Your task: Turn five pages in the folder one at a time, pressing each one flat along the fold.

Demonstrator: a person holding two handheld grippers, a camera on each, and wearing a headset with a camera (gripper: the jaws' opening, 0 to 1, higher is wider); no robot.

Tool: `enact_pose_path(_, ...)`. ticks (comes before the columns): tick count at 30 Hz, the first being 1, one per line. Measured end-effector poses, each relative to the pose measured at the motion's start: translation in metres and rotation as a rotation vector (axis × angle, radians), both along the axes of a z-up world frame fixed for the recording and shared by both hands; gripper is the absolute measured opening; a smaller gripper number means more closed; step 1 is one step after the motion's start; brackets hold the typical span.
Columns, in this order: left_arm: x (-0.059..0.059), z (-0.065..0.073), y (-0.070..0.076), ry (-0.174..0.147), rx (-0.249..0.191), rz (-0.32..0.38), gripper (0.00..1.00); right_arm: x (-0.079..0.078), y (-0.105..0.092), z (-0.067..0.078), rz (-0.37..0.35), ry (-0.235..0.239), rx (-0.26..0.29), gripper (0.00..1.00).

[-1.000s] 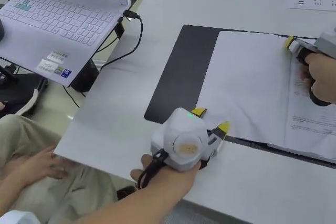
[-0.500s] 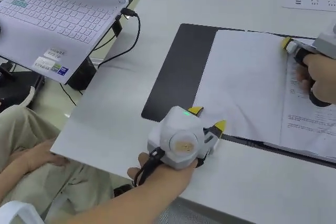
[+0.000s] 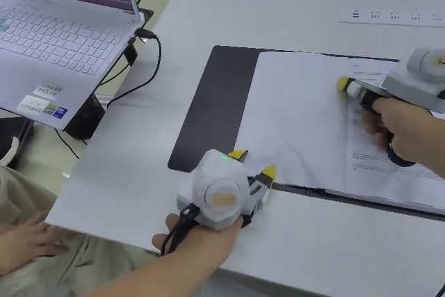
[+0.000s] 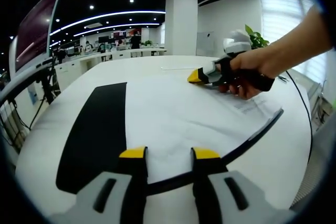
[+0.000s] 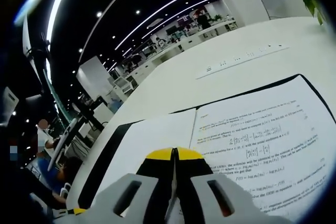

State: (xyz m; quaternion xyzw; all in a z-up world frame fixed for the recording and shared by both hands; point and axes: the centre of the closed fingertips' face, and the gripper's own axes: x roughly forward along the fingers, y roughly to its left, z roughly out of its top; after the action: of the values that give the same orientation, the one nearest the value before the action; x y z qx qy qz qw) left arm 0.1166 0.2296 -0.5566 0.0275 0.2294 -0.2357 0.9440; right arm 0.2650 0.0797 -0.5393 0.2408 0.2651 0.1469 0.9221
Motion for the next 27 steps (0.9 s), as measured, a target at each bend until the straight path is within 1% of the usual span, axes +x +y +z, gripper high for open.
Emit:
enact_pose_path(6,0.000,0.000,0.000,0.003,0.003,-0.001,0.32,-0.024,0.003,0.006,-0.011,0.009,0.045,0.00)
enact_pose_path(9,0.000,0.000,0.000,0.002,0.003,-0.001,0.32,-0.037,0.006,0.007,-0.012,0.023,0.063,0.00)
enact_pose_path(14,0.000,0.000,0.000,0.004,0.003,0.000,0.32,-0.051,0.009,0.006,-0.030,0.029,0.106,0.00)
enact_pose_path(18,-0.001,0.001,0.000,0.003,0.003,-0.001,0.32,-0.061,0.010,0.007,-0.030,0.032,0.118,0.00)
enact_pose_path(23,-0.001,0.002,0.000,0.002,0.001,0.000,0.32,-0.075,0.011,0.005,-0.032,0.045,0.127,0.00)
enact_pose_path(27,-0.001,0.002,0.000,0.001,0.000,0.000,0.32,-0.088,0.014,0.004,-0.020,0.052,0.136,0.00)
